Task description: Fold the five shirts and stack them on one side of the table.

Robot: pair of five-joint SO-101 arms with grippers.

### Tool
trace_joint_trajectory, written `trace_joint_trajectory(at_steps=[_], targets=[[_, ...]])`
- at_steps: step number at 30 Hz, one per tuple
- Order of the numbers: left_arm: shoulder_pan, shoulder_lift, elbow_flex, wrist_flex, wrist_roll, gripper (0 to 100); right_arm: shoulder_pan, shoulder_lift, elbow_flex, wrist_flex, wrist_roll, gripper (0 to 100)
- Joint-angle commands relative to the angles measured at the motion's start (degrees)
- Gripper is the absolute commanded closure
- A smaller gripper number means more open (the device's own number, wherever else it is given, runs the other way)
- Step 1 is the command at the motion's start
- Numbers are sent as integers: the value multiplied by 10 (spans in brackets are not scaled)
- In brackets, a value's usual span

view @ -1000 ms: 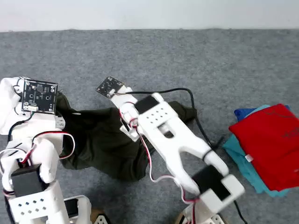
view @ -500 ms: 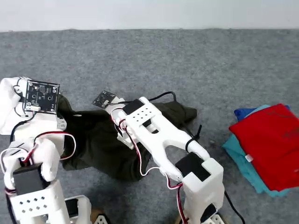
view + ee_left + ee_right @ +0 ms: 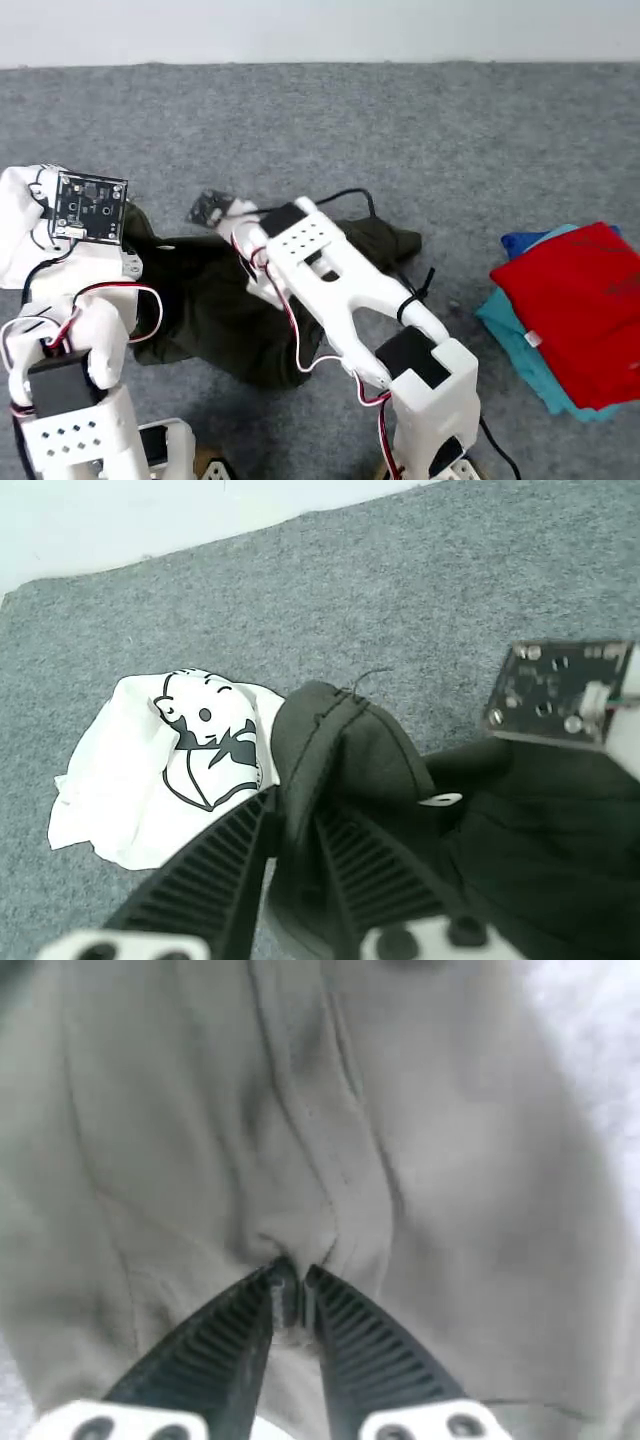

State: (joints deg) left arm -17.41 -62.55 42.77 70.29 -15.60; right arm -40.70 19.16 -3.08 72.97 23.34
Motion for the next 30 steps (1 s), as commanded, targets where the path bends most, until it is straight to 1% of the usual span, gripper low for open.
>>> trace_joint_trajectory(at_steps=[1,4,8,14,18,22,25,30], targets=[[-1,-7,-4,-4,4,987,23,-73,-90,56,5,988],[-1,-7,-4,-4,4,987,51,-109,-149,103,5,988],[-1,-7,-4,-4,4,987,72,-140,-160,139,4,988],[-1,-7,-14,-6,4,987,109,-206,-193,146,5,988],[-1,-7,-73,-29,4,987,144,-274,-244,150,6,988],[-1,-7,-157,-49,5,987,168,-358,-260,150,6,988],[-1,-7,-211,-44,5,987,187,-430,-261,150,6,988],[-1,-7,-265,-43,5,987,222,-547,-261,161,4,988]])
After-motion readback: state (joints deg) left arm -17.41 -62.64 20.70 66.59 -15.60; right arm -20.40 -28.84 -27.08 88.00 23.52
